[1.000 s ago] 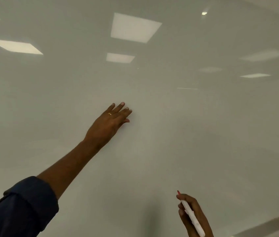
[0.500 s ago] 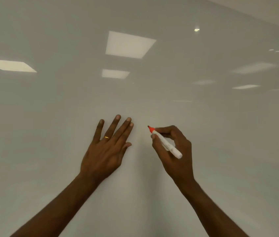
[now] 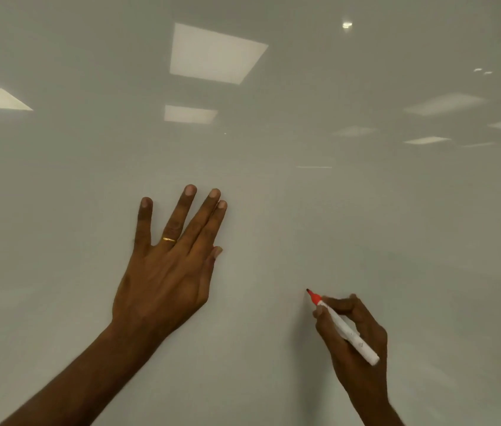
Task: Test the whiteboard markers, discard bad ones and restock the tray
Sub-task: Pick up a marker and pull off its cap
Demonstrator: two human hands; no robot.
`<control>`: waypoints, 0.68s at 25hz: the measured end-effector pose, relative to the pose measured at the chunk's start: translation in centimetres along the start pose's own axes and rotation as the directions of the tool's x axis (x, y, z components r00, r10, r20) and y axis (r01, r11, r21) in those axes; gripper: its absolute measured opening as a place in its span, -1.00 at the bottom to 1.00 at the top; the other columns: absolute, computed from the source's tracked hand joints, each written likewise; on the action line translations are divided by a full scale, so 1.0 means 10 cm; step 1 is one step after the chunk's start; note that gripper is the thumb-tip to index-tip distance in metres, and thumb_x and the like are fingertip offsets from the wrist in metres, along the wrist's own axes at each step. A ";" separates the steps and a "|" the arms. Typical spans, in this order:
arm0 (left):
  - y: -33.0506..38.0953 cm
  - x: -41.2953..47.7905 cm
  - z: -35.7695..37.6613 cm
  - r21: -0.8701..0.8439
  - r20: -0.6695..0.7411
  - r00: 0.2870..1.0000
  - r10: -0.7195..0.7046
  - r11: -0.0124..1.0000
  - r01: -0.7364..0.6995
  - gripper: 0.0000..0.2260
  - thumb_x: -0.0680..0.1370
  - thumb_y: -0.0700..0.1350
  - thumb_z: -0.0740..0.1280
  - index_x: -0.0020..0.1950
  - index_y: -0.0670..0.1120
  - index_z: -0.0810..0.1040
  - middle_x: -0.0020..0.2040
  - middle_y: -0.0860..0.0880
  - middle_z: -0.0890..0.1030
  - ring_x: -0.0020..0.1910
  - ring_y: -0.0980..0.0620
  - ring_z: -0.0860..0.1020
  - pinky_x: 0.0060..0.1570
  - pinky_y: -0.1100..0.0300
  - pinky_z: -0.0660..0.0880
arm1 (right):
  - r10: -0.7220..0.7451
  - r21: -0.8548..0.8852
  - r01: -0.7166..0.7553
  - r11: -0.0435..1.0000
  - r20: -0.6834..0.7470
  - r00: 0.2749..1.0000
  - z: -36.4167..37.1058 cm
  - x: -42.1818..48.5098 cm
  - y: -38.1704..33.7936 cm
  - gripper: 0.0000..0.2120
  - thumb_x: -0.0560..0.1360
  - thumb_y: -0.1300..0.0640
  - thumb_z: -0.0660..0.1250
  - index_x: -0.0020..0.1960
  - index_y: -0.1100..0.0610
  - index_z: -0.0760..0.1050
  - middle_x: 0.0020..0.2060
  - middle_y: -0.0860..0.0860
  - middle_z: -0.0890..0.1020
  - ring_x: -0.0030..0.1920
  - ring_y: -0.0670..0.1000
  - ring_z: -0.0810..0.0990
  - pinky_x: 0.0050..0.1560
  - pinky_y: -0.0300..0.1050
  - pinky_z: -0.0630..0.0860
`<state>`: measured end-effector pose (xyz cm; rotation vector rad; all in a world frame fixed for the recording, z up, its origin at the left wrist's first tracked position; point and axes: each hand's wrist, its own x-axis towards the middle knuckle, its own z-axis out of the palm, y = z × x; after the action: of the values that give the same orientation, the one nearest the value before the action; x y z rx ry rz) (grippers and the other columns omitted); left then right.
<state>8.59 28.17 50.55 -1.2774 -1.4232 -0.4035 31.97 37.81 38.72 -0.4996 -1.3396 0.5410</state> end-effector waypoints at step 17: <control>0.39 -0.03 0.15 0.006 -0.060 0.973 -0.225 0.974 0.225 -0.47 0.66 0.12 0.04 0.62 0.01 0.07 0.65 -0.07 0.01 0.63 -0.12 -0.02 0.52 -0.36 -0.09 | -0.421 -0.263 0.446 0.855 0.148 0.895 -0.62 0.12 0.91 -0.92 0.37 0.14 0.46 -0.16 0.13 0.65 -0.26 -0.05 0.69 -0.22 -0.18 0.64 0.26 0.36 0.46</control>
<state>11.10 30.65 48.26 -1.0879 -1.5229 -0.5794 37.55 45.51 32.94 -0.3945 -1.5673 -0.0142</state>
